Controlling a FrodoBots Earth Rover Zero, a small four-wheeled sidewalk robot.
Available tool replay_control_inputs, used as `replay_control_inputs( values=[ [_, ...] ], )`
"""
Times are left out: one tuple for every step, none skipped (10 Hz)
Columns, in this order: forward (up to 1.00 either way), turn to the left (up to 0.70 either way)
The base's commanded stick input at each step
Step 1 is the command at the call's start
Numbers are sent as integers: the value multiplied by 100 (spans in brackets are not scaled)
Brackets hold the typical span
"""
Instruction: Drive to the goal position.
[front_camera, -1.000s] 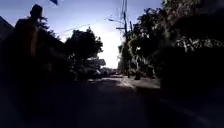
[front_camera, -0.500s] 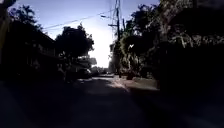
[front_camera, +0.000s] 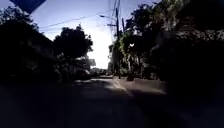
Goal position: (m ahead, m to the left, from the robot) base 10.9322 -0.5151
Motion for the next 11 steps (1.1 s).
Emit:
replay_control_inputs(
  values=[
    [85,0],
    [85,0],
    [85,0],
    [85,0],
    [85,0],
    [85,0],
    [85,0],
    [85,0],
    [85,0],
    [85,0],
    [85,0]
  ],
)
